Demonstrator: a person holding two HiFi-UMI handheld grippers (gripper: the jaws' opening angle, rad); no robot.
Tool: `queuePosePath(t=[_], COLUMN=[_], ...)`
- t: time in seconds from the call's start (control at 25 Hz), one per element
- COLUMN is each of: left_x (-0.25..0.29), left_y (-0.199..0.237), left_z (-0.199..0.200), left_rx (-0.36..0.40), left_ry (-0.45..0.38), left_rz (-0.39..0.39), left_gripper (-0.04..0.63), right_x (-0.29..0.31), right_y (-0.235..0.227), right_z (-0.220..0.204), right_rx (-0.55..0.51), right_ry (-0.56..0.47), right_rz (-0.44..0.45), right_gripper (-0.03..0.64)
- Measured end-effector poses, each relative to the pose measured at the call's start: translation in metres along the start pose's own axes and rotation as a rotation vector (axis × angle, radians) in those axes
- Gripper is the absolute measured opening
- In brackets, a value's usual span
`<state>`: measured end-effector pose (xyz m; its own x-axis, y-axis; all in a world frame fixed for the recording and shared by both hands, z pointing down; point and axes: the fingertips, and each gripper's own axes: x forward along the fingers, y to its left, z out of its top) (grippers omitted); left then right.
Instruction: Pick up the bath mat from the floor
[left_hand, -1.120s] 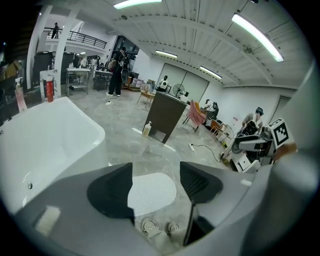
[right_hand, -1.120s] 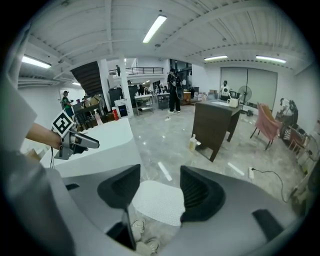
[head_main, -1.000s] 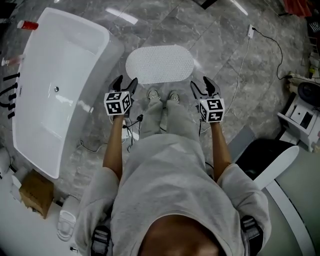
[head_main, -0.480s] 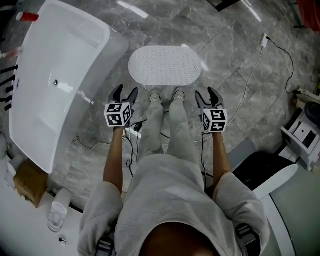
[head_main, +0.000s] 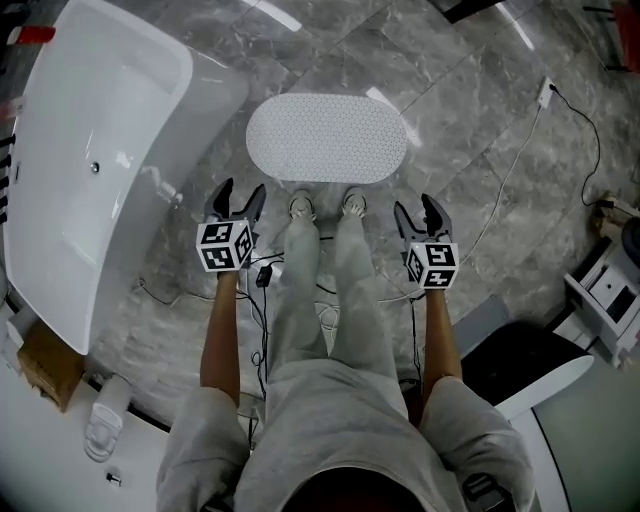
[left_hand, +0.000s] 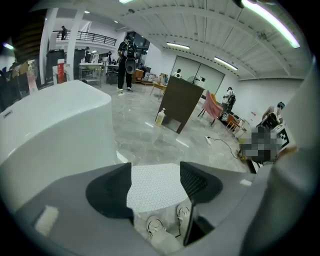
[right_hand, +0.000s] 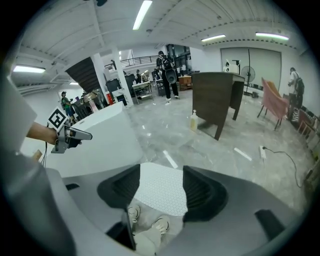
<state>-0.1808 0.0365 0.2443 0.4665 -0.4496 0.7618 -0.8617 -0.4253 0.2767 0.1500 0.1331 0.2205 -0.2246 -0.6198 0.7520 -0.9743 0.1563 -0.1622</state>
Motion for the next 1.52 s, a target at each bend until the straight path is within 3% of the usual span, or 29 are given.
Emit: queuePosePath(t=[0.44,0.8,1.24,1.52], left_x=[0.069,0.119,0.171,0.210], left_y=[0.024,0.041,0.067,0.092], left_z=[-0.062,-0.112,-0.170,-0.204], left_rx=[-0.026,-0.011,0.003,-0.057], left_ry=[0.030,0.061,0.102,0.139], left_rz=[0.041,0.026,0.004,0.018], left_gripper=[0.295,0.297,0.302,0.339], right_x=[0.068,0.113,0.179,0.215], right_y=[-0.034,-0.044,-0.061,-0.071], right_z=[-0.064,-0.123,-0.177,-0.199], right_rx=[-0.002,0.006,-0.024,-0.025], right_ry=[0.027,0.065,0.102,0.131], right_rz=[0.029,0.012,0.003,-0.004], right_gripper=[0.267,0.311,0.321,0.321])
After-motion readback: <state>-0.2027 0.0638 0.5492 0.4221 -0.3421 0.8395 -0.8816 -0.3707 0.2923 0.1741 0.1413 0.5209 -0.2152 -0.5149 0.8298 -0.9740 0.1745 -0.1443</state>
